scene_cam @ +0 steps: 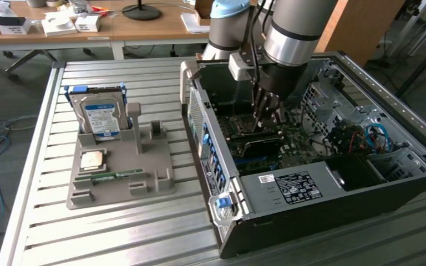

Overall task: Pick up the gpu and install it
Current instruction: 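Press down on the gpu until it lock into place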

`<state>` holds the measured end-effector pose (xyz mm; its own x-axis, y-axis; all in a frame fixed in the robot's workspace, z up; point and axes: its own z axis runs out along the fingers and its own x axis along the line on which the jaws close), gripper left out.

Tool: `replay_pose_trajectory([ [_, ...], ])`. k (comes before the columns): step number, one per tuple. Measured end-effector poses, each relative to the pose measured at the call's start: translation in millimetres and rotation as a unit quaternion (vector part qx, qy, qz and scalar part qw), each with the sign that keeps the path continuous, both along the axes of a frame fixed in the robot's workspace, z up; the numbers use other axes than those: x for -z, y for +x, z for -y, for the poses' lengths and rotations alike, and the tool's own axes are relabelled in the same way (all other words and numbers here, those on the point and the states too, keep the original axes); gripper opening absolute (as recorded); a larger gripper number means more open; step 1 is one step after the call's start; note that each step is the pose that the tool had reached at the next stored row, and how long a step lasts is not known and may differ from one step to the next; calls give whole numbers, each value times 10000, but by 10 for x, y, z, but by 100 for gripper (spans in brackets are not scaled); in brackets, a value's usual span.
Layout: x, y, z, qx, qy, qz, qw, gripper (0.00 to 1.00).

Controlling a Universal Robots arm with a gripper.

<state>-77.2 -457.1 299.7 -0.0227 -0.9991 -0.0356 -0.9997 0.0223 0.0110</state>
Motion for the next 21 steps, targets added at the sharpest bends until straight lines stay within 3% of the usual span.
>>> replay_pose_trajectory([
  [21,99,0,0,0,-1,-1,10000,11],
])
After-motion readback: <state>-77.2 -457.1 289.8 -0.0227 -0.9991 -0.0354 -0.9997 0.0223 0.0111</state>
